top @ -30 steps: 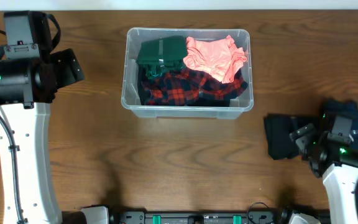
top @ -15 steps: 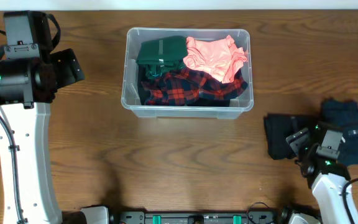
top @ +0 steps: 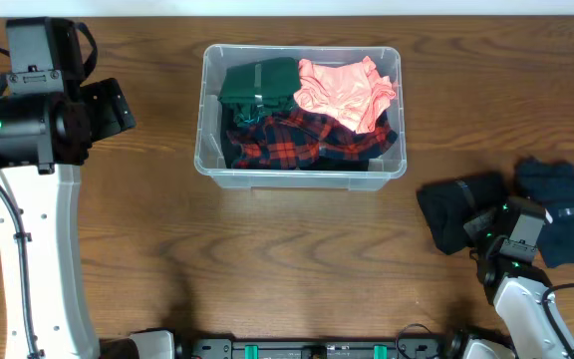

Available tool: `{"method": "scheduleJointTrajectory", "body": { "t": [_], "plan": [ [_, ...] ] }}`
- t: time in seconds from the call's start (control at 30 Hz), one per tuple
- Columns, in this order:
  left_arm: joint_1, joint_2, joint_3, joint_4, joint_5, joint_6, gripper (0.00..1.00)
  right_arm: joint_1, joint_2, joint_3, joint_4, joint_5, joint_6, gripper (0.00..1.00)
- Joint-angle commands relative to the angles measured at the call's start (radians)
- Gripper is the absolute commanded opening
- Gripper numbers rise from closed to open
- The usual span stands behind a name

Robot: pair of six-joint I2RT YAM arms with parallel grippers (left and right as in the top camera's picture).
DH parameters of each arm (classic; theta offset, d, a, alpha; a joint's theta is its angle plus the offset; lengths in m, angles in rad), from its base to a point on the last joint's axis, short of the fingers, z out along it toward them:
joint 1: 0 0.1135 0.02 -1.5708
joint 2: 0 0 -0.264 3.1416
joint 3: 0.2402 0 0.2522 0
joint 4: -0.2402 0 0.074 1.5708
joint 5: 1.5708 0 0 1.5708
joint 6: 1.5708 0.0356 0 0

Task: Pack container
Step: 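Move the right gripper to the folded black garment and grasp it, then lift the black garment and lower it into the bin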

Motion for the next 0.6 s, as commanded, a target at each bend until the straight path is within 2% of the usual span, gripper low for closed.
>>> {"method": "scheduleJointTrajectory", "body": {
  "t": [0.0,0.23,0.57],
  "plan": [
    [0.003,-0.002,0.005,-0.002,-0.012,-0.002,0.98,-0.003,0.027,-0.011,-0.005,-0.091,-0.059,0.01],
    [0.003,-0.002,0.005,-0.002,-0.012,-0.002,0.98,-0.002,0.027,0.117,-0.057,-0.306,-0.205,0.01],
    [0.003,-0.002,0.005,-0.002,-0.012,-0.002,0.98,-0.002,0.025,0.521,-0.375,-0.546,-0.475,0.01]
  ]
}}
